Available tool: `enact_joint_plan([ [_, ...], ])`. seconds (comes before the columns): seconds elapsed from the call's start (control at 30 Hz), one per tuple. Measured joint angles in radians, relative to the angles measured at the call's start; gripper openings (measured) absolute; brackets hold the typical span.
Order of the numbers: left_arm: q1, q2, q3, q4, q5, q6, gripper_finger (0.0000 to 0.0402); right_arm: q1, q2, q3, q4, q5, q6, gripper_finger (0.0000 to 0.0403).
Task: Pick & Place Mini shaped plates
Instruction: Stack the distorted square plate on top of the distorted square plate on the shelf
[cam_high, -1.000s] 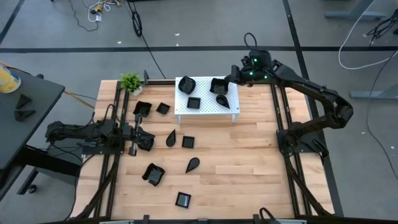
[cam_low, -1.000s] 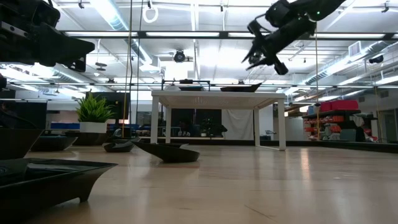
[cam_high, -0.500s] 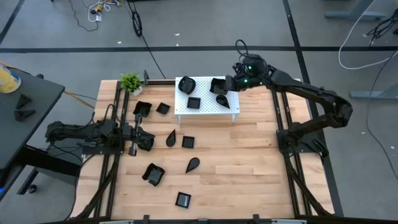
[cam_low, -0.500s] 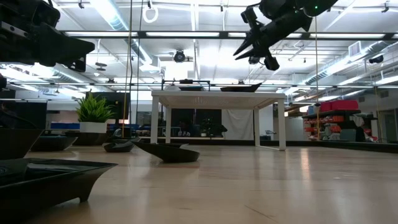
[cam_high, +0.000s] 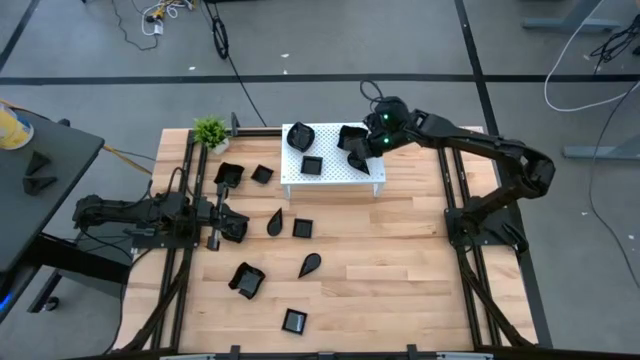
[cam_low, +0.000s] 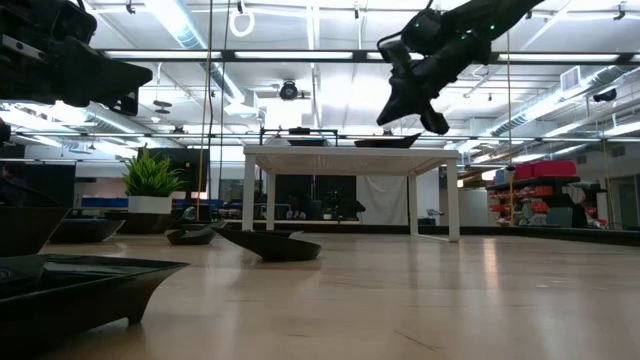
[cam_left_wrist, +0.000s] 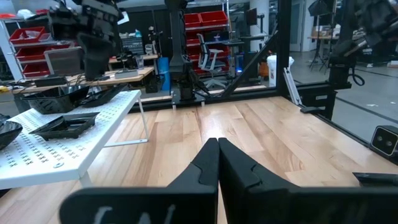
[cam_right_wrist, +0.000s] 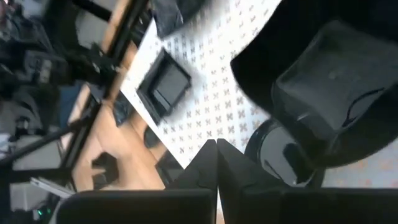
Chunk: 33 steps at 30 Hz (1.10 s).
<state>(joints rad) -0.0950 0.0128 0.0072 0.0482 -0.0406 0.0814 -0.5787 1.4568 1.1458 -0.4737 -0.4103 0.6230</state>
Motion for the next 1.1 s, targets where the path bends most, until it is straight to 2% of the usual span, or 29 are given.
enact_joint_plan([
  [0.87,0.0,0.0,0.0,0.0,0.0,0.0,0.0003,0.005,0.026,0.0,-0.03,0.194,-0.016,0.0],
  [1.1,0.0,0.0,0.0,0.0,0.0,0.0,0.0003,0.011,0.026,0.0,-0.027,0.192,-0.01,0.0],
])
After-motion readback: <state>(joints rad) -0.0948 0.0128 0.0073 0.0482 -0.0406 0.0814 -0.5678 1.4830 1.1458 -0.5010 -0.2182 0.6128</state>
